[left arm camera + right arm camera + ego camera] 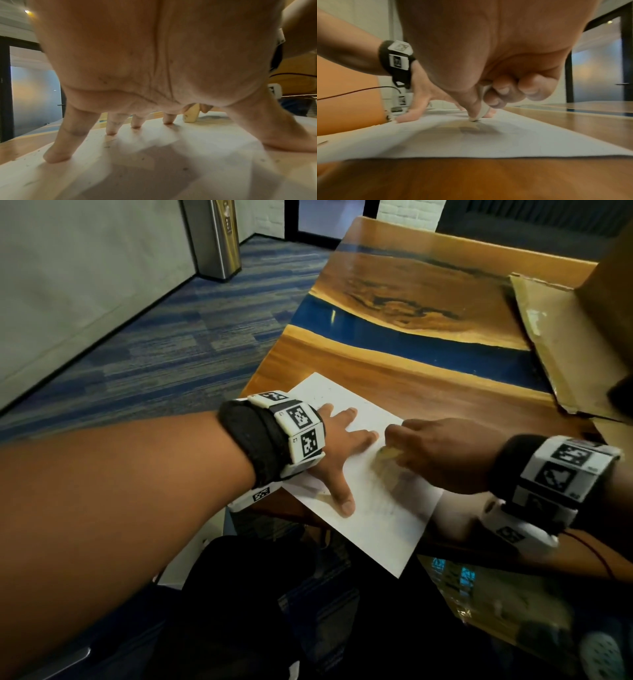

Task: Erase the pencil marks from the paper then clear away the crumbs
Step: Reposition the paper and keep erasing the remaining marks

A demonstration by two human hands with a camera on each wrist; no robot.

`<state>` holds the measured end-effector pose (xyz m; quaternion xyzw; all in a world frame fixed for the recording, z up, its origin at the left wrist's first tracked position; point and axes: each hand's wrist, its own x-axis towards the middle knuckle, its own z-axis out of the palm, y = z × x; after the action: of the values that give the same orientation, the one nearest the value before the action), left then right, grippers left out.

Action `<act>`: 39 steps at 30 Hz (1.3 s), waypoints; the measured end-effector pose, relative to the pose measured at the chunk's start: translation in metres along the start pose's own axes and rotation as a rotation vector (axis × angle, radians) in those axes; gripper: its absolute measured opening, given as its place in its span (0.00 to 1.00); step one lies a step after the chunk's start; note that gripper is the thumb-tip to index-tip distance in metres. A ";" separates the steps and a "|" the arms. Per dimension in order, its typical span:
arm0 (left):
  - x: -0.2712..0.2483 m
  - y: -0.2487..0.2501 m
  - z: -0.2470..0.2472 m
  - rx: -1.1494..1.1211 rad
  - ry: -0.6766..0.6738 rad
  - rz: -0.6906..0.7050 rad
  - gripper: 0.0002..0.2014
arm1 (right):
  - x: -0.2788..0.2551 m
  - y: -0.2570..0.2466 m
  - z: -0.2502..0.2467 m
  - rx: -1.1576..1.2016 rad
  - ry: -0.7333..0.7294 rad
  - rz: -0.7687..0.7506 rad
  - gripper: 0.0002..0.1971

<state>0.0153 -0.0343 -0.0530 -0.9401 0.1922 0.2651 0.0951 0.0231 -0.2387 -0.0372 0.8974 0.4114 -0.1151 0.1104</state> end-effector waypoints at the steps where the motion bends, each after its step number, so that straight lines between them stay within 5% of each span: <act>1: -0.001 0.000 0.000 -0.003 0.000 -0.003 0.69 | -0.001 -0.003 0.001 0.010 0.002 -0.041 0.14; 4: 0.000 0.000 -0.001 -0.011 -0.007 -0.006 0.70 | -0.012 -0.027 0.010 0.142 -0.113 -0.309 0.13; 9: -0.001 0.000 -0.001 0.012 0.006 -0.001 0.68 | -0.001 0.003 0.001 0.016 -0.026 0.016 0.15; 13: 0.000 -0.001 -0.002 -0.015 -0.013 -0.009 0.70 | -0.014 -0.025 0.007 0.160 -0.108 -0.283 0.13; 18: 0.001 0.000 -0.002 -0.001 -0.005 -0.001 0.69 | 0.002 0.002 0.002 0.038 -0.037 0.020 0.14; 22: 0.003 -0.003 -0.003 -0.016 -0.023 -0.012 0.71 | -0.012 -0.021 0.006 0.156 -0.114 -0.239 0.11; 27: 0.004 -0.003 -0.003 0.001 -0.018 -0.008 0.70 | 0.003 0.006 -0.001 0.051 -0.065 0.031 0.12; 32: 0.004 -0.003 -0.004 -0.010 -0.024 -0.018 0.70 | -0.017 -0.027 0.006 0.167 -0.143 -0.241 0.11; 36: 0.004 -0.003 -0.003 -0.001 -0.016 -0.011 0.70 | -0.003 0.001 0.002 0.025 -0.041 -0.011 0.16; 39: 0.003 -0.003 -0.003 -0.021 -0.027 -0.025 0.71 | -0.013 -0.023 0.004 0.058 -0.072 -0.192 0.16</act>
<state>0.0202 -0.0335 -0.0523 -0.9397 0.1764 0.2784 0.0911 -0.0032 -0.2342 -0.0393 0.8519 0.4879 -0.1691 0.0874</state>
